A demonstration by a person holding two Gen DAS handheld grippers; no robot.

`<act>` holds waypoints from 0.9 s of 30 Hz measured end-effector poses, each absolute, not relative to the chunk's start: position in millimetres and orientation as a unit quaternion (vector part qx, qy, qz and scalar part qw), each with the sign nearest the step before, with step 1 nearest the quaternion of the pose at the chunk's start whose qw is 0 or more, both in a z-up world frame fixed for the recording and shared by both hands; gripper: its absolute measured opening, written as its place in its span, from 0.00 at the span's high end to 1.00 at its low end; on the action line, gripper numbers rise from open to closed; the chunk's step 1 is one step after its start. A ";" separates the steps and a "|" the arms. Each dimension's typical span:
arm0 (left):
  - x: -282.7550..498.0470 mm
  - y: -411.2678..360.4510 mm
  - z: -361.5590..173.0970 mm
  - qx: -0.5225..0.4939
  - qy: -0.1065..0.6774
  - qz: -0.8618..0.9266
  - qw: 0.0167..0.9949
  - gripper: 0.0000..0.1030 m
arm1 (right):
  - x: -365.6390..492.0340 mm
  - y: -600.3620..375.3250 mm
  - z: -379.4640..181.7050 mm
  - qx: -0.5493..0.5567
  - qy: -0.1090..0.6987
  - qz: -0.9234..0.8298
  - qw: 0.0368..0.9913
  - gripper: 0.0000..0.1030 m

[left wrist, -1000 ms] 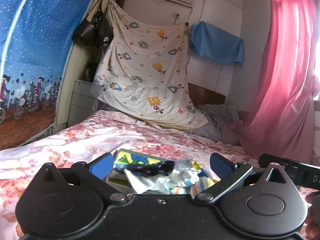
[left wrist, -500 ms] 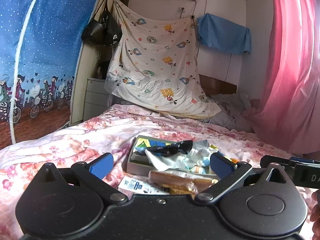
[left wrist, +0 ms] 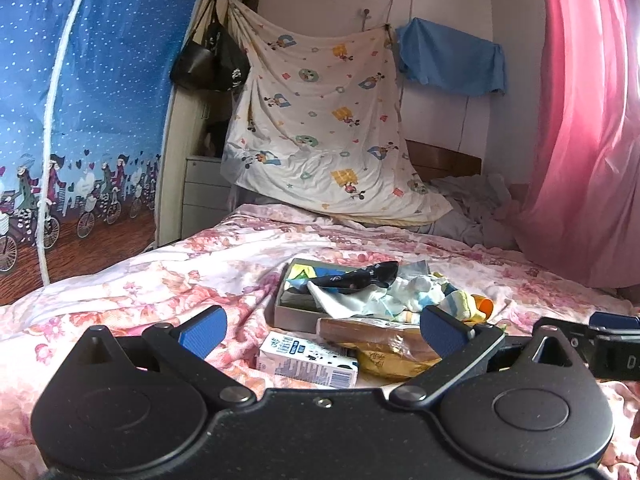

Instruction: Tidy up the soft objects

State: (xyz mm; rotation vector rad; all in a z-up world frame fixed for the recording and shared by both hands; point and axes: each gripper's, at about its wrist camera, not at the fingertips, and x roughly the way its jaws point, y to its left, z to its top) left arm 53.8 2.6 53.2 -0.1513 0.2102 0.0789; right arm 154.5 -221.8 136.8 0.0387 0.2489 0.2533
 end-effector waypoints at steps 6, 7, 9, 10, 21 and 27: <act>43.2 5.7 51.4 -0.077 0.115 0.052 0.989 0.01 | 142.5 -222.1 133.4 0.008 0.121 0.130 0.984 0.01; 40.6 5.9 50.0 -0.077 0.118 0.053 0.989 0.01 | 141.2 -222.3 132.4 0.009 0.123 0.131 0.984 0.01; 37.6 5.7 47.7 -0.074 0.124 0.055 0.988 0.01 | 138.1 -223.0 130.3 0.012 0.127 0.133 0.983 0.01; 35.9 5.3 46.9 -0.071 0.127 0.056 0.988 0.01 | 138.7 -222.6 129.3 0.012 0.130 0.134 0.982 0.01; 31.4 -4.8 37.2 -0.052 0.147 0.049 0.987 0.01 | 136.5 -223.9 123.4 0.020 0.155 0.138 0.978 0.01; 36.1 -8.7 31.6 -0.041 0.160 0.048 0.985 0.01 | 140.6 -227.6 116.4 0.033 0.175 0.133 0.975 0.01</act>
